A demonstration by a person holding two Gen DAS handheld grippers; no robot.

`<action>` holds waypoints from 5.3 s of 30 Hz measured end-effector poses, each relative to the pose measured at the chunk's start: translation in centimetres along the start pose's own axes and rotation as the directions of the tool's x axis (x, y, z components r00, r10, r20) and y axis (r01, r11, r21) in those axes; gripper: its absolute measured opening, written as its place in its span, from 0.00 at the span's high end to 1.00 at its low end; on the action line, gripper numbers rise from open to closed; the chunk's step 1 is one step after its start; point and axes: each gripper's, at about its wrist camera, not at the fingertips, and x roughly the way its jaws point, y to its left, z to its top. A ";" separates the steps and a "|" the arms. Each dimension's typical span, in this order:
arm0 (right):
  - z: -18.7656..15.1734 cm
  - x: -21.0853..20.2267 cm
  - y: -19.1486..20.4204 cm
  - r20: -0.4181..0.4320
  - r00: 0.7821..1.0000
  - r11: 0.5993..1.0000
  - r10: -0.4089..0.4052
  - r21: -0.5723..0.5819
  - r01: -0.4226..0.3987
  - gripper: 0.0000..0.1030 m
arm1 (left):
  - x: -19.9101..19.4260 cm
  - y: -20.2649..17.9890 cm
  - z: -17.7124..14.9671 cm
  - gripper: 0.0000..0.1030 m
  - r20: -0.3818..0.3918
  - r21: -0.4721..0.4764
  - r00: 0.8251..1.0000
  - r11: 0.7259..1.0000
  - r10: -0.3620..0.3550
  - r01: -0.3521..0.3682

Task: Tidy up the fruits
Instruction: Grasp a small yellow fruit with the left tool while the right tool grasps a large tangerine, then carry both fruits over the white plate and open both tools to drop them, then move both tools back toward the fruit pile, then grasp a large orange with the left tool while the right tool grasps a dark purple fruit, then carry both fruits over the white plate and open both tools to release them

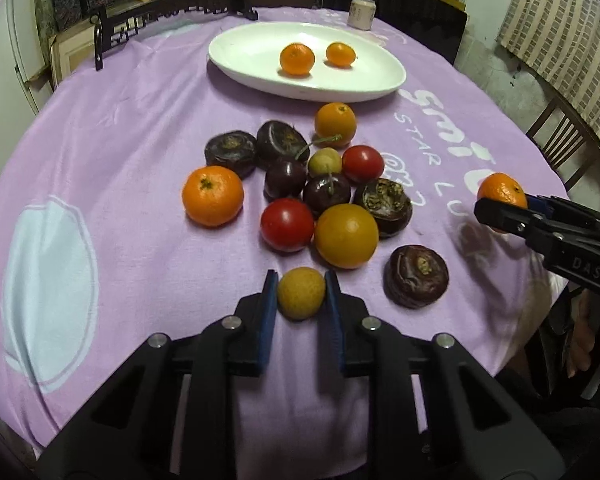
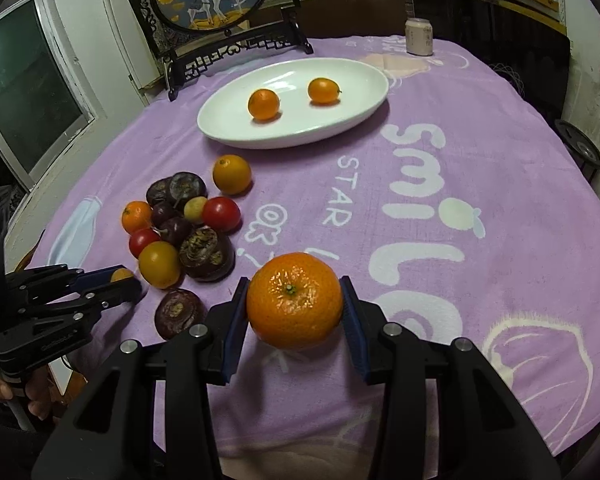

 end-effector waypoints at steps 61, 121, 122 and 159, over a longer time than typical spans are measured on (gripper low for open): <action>9.2 0.7 2.0 0.052 0.998 0.996 -0.047 -0.078 0.051 0.36 | -0.6 4.3 9.9 0.33 0.130 -0.122 0.992 0.992 0.002 0.014; 2.7 0.3 0.7 -0.004 0.999 0.999 0.038 -0.036 -0.038 0.62 | -1.5 1.4 6.8 0.65 0.083 -0.048 0.996 0.998 -0.037 0.041; 3.9 0.6 0.8 0.000 0.999 0.999 0.035 -0.040 -0.035 0.62 | -1.3 1.7 8.4 0.65 0.098 -0.042 0.995 0.999 -0.025 0.029; 15.9 9.6 -2.5 0.039 0.996 0.997 -0.078 0.004 0.077 0.43 | 2.4 4.4 21.8 0.38 0.186 -0.078 0.980 0.993 -0.067 0.083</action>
